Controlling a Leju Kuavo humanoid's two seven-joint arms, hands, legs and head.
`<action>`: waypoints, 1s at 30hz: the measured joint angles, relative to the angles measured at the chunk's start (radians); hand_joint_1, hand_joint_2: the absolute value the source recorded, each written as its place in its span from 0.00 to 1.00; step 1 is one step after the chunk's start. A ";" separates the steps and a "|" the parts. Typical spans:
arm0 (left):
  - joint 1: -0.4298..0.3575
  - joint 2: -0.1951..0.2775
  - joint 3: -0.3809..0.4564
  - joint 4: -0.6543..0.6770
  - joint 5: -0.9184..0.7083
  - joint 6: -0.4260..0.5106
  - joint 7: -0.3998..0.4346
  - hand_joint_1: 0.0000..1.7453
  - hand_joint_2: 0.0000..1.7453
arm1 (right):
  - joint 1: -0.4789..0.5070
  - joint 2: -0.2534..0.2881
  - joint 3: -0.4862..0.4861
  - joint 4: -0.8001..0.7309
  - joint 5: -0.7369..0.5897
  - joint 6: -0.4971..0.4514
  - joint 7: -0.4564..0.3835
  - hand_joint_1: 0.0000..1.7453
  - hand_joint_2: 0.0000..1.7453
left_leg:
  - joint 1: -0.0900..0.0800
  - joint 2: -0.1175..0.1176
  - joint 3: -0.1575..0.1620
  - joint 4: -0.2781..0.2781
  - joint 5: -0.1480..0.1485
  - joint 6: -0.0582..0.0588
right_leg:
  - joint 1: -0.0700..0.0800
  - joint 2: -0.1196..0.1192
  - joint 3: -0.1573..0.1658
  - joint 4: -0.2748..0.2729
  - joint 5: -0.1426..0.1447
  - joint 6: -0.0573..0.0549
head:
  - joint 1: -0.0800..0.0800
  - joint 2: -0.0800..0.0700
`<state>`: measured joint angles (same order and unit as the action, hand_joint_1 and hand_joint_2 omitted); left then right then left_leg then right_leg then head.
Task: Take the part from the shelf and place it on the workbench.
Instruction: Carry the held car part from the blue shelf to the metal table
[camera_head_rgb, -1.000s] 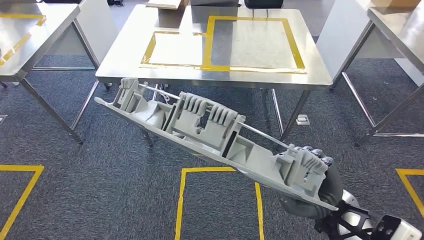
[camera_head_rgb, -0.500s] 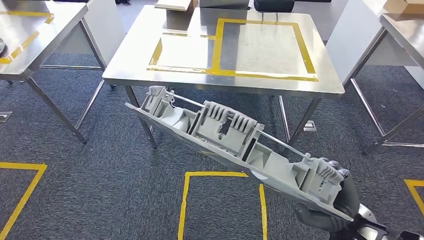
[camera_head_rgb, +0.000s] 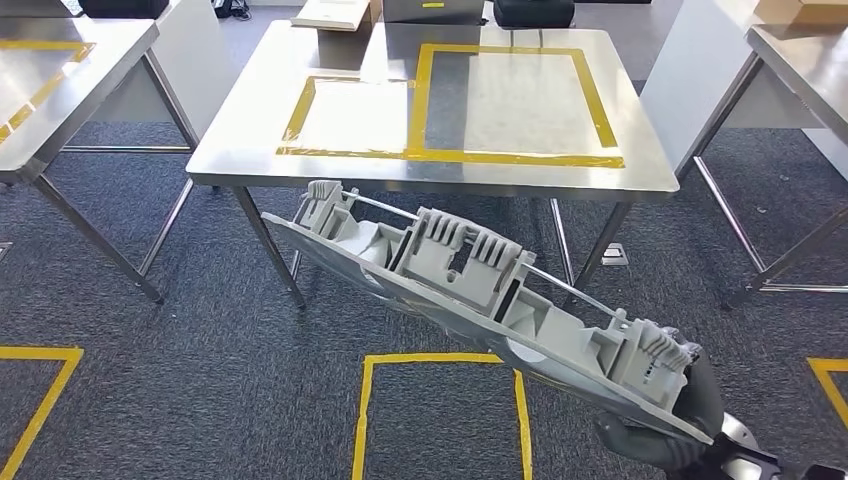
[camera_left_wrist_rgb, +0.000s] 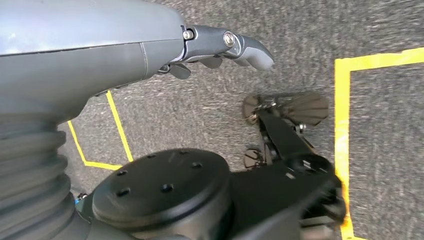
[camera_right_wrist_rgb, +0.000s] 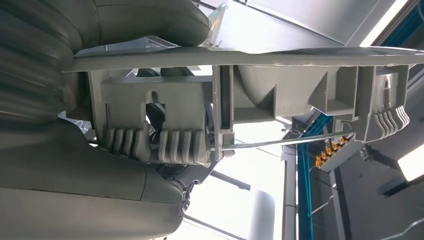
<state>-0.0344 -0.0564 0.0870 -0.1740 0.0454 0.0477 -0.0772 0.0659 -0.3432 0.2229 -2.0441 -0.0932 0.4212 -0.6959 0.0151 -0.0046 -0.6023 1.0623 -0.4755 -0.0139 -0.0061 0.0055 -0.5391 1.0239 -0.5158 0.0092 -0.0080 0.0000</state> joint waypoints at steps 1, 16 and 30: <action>0.000 -0.001 0.000 0.000 0.000 0.000 0.000 0.00 1.00 | 0.004 0.000 -0.004 -0.004 0.001 0.003 0.000 1.00 1.00 | -0.002 0.000 0.003 -0.008 -0.004 0.007 | 0.001 0.001 0.000 0.000 -0.003 0.006 | 0.000 0.000; -0.002 -0.003 0.000 -0.001 -0.001 0.001 -0.003 0.00 1.00 | -0.020 0.001 -0.021 0.002 -0.007 0.023 0.000 1.00 1.00 | -0.005 -0.005 0.065 -0.020 -0.062 0.026 | 0.007 -0.002 -0.080 0.015 0.066 0.008 | 0.016 0.000; 0.001 0.004 0.000 -0.001 0.000 0.004 0.000 0.00 1.00 | -0.086 0.023 -0.011 0.056 -0.012 0.037 0.000 1.00 1.00 | -0.005 0.000 -0.015 0.007 0.017 -0.002 | 0.000 0.000 0.023 -0.008 -0.015 -0.009 | 0.001 0.000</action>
<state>-0.0339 -0.0523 0.0870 -0.1754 0.0450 0.0514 -0.0767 -0.0205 -0.3203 0.2115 -1.9882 -0.1056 0.4586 -0.6956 0.0102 -0.0047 -0.6174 1.0696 -0.4585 -0.0157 -0.0062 0.0050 -0.5160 1.0163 -0.5304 0.0005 -0.0069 0.0000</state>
